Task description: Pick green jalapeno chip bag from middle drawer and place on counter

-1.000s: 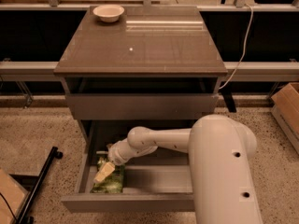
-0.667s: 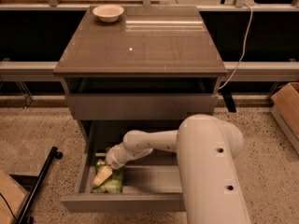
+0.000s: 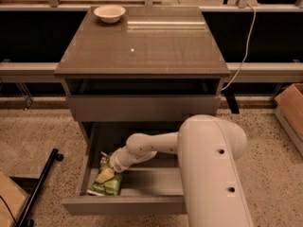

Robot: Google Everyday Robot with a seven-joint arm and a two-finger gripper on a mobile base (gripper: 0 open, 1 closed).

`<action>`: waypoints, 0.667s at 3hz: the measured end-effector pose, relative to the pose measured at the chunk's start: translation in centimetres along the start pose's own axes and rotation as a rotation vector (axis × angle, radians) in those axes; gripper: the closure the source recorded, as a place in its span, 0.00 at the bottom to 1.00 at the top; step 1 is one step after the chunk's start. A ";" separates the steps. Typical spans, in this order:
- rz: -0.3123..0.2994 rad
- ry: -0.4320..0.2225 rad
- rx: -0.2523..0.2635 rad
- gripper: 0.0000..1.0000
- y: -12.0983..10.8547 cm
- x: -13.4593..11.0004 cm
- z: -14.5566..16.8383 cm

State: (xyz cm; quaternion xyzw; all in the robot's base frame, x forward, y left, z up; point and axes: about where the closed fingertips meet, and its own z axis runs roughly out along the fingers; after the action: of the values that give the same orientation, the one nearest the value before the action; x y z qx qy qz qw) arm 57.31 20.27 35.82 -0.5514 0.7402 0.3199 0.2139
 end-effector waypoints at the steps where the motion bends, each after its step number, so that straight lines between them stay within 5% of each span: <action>1: 0.002 -0.004 0.006 0.72 0.0 -0.1 -0.5; 2: 0.002 -0.004 0.006 0.96 0.1 -0.2 -0.6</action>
Offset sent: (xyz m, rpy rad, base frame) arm 0.0103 -0.0390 0.0685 0.0477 -0.0837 -0.0844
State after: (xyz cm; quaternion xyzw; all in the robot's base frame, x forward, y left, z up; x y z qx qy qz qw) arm 57.32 20.03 36.36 -0.5492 0.7413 0.3191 0.2168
